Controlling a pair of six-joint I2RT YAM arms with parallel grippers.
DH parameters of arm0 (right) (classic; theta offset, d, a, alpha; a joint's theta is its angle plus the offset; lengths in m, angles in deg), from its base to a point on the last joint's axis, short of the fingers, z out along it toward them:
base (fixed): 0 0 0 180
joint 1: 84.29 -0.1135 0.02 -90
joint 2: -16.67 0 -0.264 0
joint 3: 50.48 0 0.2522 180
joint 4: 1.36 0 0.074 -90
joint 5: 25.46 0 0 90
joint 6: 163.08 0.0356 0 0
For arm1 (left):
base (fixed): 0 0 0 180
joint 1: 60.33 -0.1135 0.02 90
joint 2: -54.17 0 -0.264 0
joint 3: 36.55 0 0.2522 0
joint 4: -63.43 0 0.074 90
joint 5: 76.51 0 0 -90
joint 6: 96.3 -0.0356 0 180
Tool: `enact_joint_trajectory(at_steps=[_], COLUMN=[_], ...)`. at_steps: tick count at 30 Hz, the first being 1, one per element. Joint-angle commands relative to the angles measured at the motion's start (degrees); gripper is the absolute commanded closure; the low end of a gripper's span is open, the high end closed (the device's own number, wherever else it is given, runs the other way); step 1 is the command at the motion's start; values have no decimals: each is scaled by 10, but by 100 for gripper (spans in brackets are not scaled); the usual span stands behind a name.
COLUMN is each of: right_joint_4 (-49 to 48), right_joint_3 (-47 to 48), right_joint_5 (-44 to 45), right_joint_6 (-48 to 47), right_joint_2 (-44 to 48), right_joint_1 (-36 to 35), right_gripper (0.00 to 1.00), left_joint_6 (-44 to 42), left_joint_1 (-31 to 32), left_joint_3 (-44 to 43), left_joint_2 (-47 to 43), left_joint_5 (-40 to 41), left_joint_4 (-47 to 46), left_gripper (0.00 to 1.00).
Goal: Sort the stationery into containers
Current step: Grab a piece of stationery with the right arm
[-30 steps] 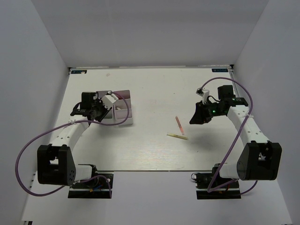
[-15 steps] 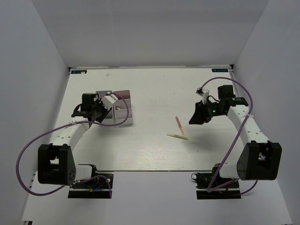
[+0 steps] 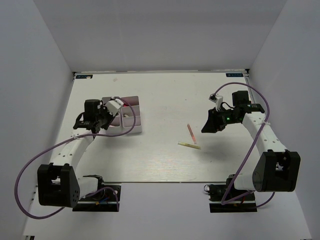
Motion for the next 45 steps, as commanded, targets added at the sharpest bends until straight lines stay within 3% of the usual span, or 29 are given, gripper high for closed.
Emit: enact_joint_trajectory(at_steps=[1,2,3,7,8,9,10,12,14,16,17,18,22,30,45], right_joint_4=[3,-3,-10,-27,-27,-31,-33,-47,-33,-23,-18,-17,3,-10,-11], right_joint_3=[17,16,13,50,73,80,86,112,148,206,219,254,302,279,242], right_joint_5=[-8,9,22,106,147,165,201,269,302,339,381,394,443,491,480], right_joint_6=[-8,10,21,70,73,91,95,103,109,111,112,113,113,118,142], right_joint_2=[-5,-12,-15,-69,-85,-103,-113,-157,-217,-242,-269,-293,-362,-392,-423], right_joint_1=[2,-2,-3,-48,-56,-65,-94,-111,-145,-175,-179,-197,-217,-247,-272], right_gripper=[59,83,100,100,100,88,76,52,52,52,52,52,52,55,60], left_joint_6=[53,69,87,299,353,394,410,467,489,491,494,491,486,484,479], left_joint_1=[-4,-2,1,48,58,69,85,108,120,126,128,127,127,126,126], left_joint_3=[-8,-23,-31,-96,-97,-99,-91,-74,3,85,118,141,158,149,154], left_joint_2=[-41,-44,-50,-93,-106,-126,-135,-182,-266,-310,-375,-394,-471,-455,-483], left_joint_5=[-16,-19,-32,2,8,8,3,3,2,16,21,33,43,43,38], left_joint_4=[1,3,22,104,140,158,209,234,223,198,192,185,183,202,202], left_gripper=[62,87,98,100,88,51,38,31,24,8,7,2,1,1,1])
